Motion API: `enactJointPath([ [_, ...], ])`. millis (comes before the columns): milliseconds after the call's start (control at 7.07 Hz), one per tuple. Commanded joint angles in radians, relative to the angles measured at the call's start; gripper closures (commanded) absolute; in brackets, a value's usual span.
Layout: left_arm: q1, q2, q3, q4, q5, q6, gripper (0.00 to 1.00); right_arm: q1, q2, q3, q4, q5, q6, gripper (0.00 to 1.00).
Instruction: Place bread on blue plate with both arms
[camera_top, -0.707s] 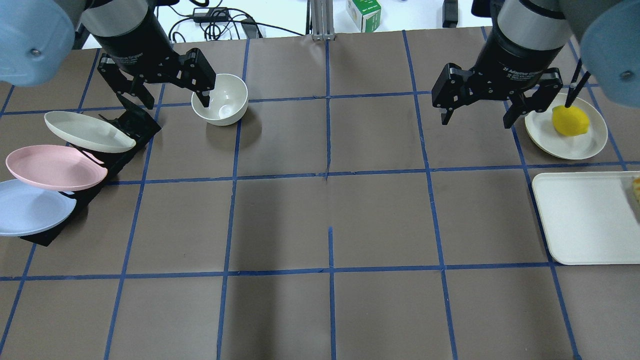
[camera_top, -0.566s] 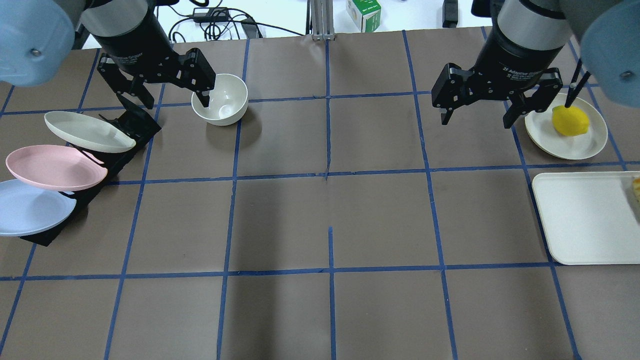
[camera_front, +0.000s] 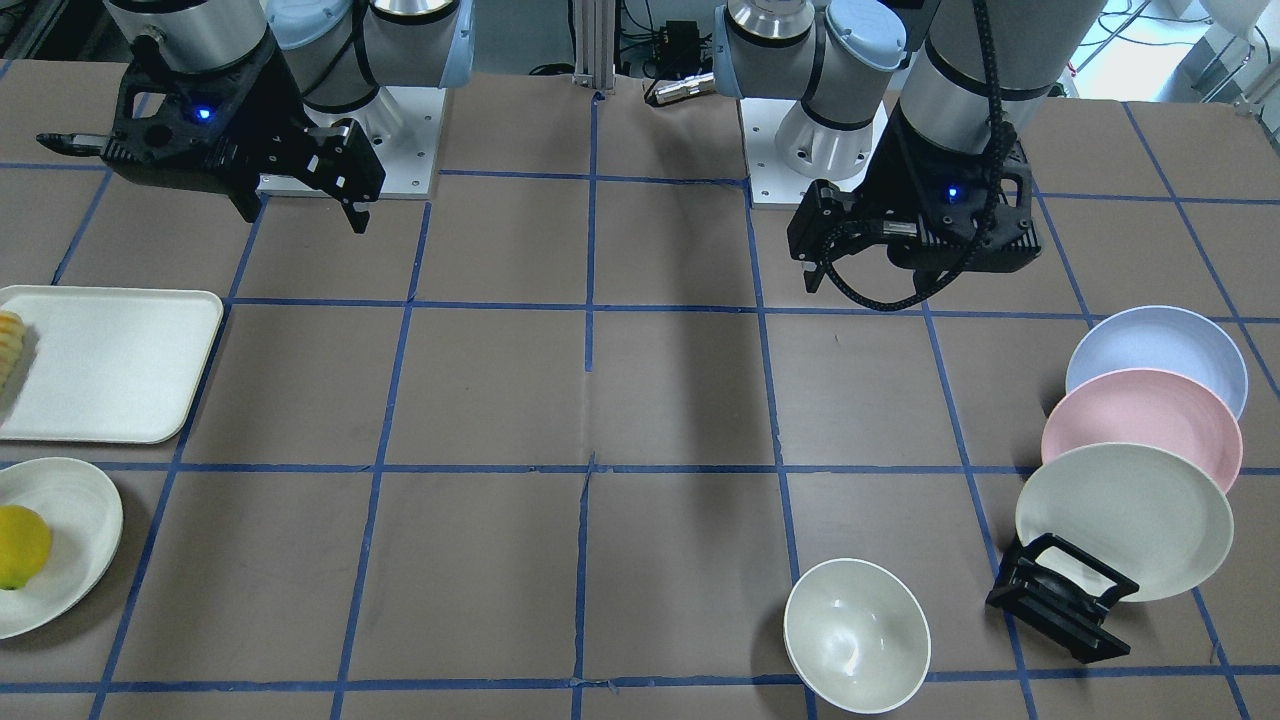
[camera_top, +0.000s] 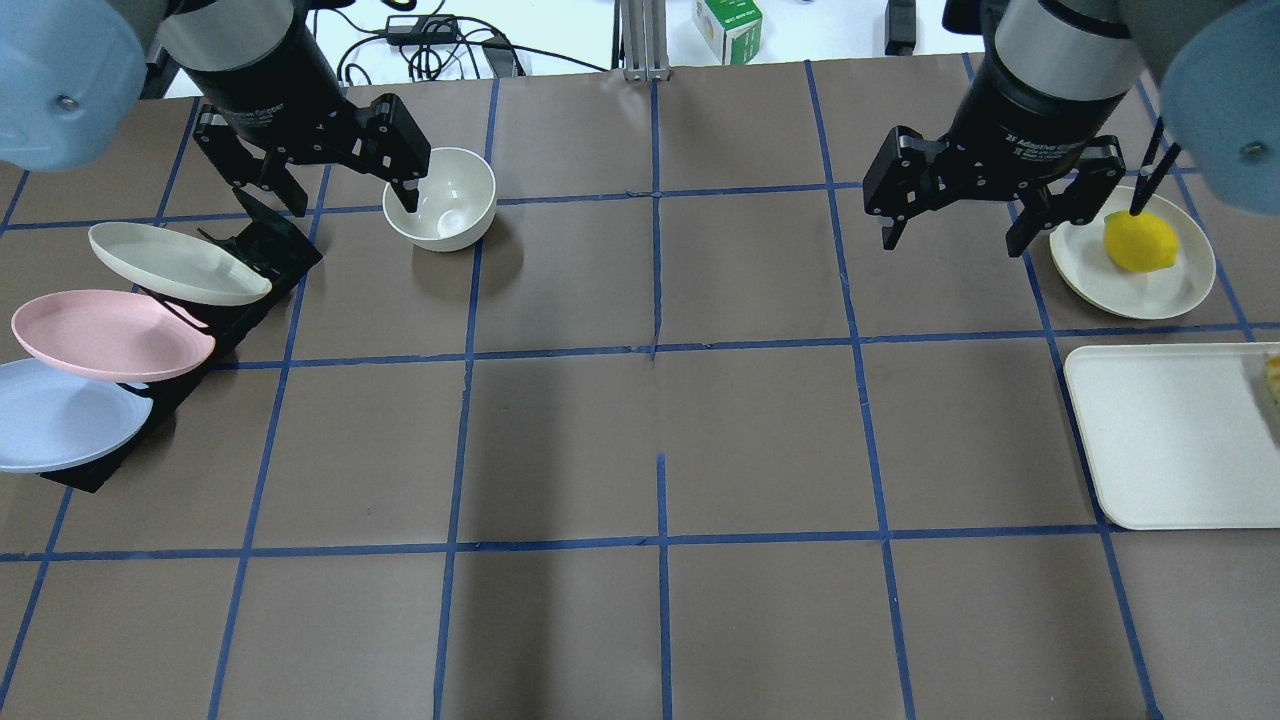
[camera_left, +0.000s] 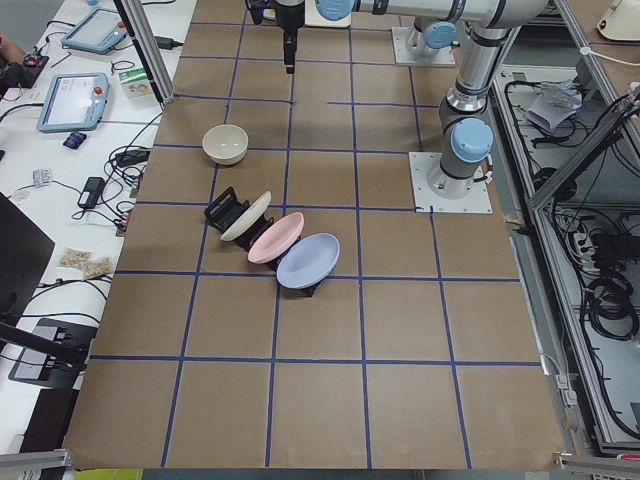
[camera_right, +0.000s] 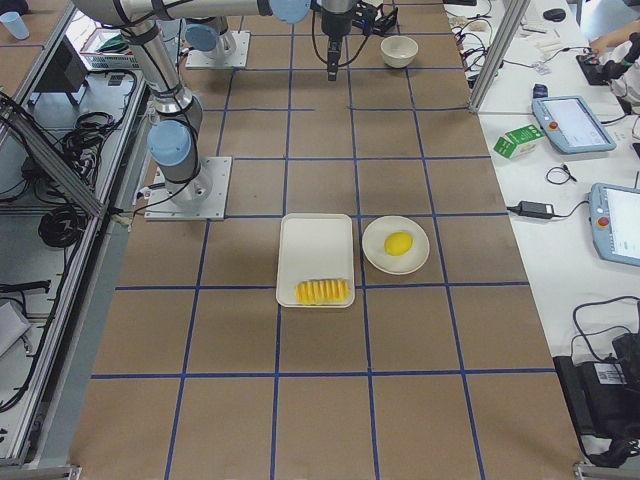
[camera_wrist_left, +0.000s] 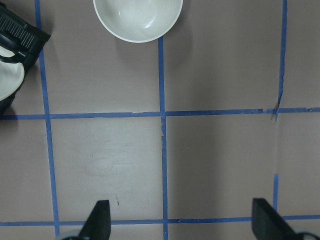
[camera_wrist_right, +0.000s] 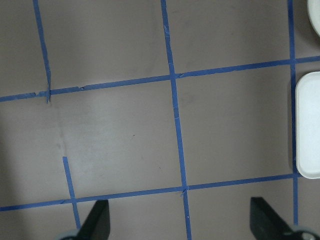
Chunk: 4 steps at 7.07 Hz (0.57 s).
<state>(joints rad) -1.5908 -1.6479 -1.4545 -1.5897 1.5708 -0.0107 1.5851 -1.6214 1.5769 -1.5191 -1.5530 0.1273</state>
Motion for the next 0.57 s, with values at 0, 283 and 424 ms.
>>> enactJointPath([
  [0,0.015,0.013,-0.004,0.001,0.003,0.0,0.0,0.001,-0.005,0.002,0.0,0.004,0.002,0.0],
  [283,0.038,0.026,-0.004,0.001,0.011,0.0,0.0,0.001,-0.003,0.003,0.0,-0.012,0.012,0.0],
  [424,0.075,0.037,0.003,-0.013,0.009,0.0,0.0,0.003,-0.002,0.003,0.0,-0.009,0.011,0.0],
])
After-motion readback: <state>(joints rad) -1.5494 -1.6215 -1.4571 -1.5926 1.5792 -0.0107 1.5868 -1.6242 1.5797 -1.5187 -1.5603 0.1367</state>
